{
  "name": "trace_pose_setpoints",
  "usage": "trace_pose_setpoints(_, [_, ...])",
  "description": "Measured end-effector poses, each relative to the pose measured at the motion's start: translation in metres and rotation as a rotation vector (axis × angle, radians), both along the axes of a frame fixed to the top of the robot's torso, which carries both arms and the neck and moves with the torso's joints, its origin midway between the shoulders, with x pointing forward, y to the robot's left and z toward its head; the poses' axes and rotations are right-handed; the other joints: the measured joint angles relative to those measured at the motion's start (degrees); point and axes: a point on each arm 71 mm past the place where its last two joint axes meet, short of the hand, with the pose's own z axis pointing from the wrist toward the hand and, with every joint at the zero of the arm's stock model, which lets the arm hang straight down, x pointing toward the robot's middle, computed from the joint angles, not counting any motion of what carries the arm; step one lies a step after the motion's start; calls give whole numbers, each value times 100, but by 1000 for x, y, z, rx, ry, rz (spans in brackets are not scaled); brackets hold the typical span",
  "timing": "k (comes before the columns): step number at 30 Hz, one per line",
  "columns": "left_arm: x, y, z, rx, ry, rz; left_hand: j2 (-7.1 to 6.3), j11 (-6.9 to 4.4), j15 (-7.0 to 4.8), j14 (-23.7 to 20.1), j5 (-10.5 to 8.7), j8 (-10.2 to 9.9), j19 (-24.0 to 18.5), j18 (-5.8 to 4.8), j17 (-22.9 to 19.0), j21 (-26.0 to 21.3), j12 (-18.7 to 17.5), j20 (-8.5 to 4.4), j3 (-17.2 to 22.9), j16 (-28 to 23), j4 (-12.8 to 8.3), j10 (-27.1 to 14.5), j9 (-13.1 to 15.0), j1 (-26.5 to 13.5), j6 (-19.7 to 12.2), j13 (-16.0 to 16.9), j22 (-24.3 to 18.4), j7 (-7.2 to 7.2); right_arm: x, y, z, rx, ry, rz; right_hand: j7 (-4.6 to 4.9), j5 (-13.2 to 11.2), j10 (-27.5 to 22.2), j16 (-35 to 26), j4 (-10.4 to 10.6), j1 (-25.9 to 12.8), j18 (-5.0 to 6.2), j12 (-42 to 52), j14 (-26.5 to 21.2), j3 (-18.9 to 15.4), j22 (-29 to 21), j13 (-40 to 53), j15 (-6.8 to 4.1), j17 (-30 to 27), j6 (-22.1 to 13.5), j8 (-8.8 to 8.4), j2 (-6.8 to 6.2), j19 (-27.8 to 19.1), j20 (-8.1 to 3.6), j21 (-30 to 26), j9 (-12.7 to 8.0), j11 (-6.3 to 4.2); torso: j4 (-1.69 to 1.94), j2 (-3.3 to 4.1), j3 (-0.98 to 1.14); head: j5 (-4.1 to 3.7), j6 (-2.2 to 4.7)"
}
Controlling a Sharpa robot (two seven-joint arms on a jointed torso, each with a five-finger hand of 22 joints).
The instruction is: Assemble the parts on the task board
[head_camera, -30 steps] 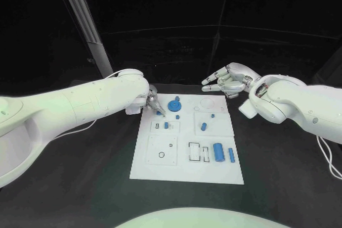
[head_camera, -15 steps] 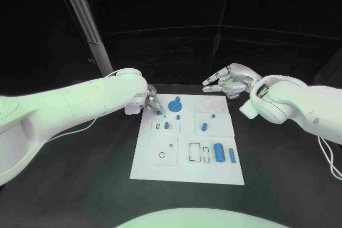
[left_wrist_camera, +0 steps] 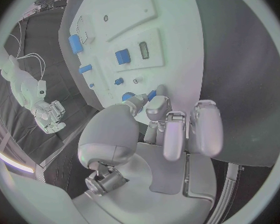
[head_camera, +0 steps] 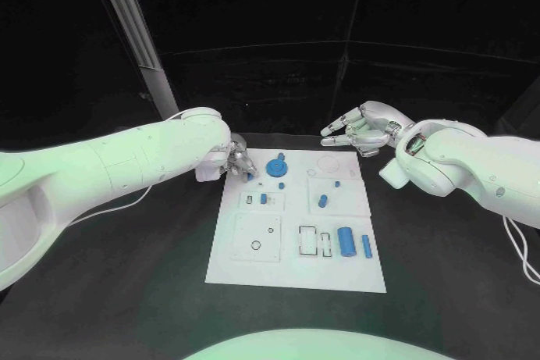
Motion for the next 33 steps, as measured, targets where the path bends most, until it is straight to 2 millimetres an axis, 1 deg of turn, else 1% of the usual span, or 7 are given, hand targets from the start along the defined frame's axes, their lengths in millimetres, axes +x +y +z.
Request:
trace_pose_setpoints(5, [0,1,0,-4,7,0,-42,0,1,-1,0,-2,0,0,0,0,0,0,218,0,31,0,-83,-61,18,-9,0,17,0,0,0,-1,3,1,0,0,0,0,0,0,0,0,0,0,0,0,0,0,0,0,0,0,0,0,0,0,0,0,0,2,-1])
trace_pose_setpoints(12, [-1,2,0,-10,13,2,-37,0,1,-1,0,-3,0,0,0,0,0,0,279,0,28,0,-109,-102,17,-8,0,17,0,0,0,-3,6,2,0,0,0,0,0,0,0,0,0,0,0,0,0,-1,0,0,0,0,0,0,0,0,-2,0,0,2,-4])
trace_pose_setpoints(23, [-2,9,0,-21,20,11,-104,1,1,-2,-17,-1,0,0,0,0,0,0,409,0,-33,-1,-143,-183,17,-14,0,17,0,0,-1,-4,7,2,0,0,0,0,0,0,0,0,0,0,-1,0,0,-1,0,0,0,0,0,0,0,0,-3,1,0,-2,-8])
trace_pose_setpoints(24, [-2,10,0,-22,21,13,-133,8,1,-2,-17,0,0,0,0,0,0,0,534,0,-146,-8,-146,-213,17,-20,0,17,0,0,-1,-4,8,2,0,0,0,0,0,0,0,0,0,0,-1,0,0,-1,0,0,0,0,0,0,0,0,-3,1,0,-2,-9])
trace_pose_setpoints(25, [-2,11,1,-24,22,15,-133,19,1,-2,-17,4,0,0,0,0,0,0,577,0,-189,-19,-147,-226,17,-22,0,17,0,0,-1,-4,8,2,0,0,0,0,0,0,0,0,0,0,-1,0,0,-1,0,0,0,0,0,0,0,0,-3,1,-1,-2,-9])
trace_pose_setpoints(27, [-1,14,2,-27,21,21,-179,22,10,-11,-23,2,-16,0,0,0,0,15,1046,0,-659,-22,-170,-301,17,-27,0,17,0,0,-1,-4,8,2,0,0,0,0,0,0,0,0,0,0,-1,0,0,-1,0,0,0,0,0,0,0,0,-3,1,-1,-2,-9])
trace_pose_setpoints(33, [-2,16,2,-34,28,26,-188,22,11,-12,-23,0,-16,0,0,0,0,16,1054,0,-667,-22,-172,-341,17,-29,0,17,0,0,-1,-4,8,1,0,0,0,0,0,0,0,0,0,0,-1,0,0,-1,0,0,0,0,0,0,0,0,-3,1,-2,-2,-9])
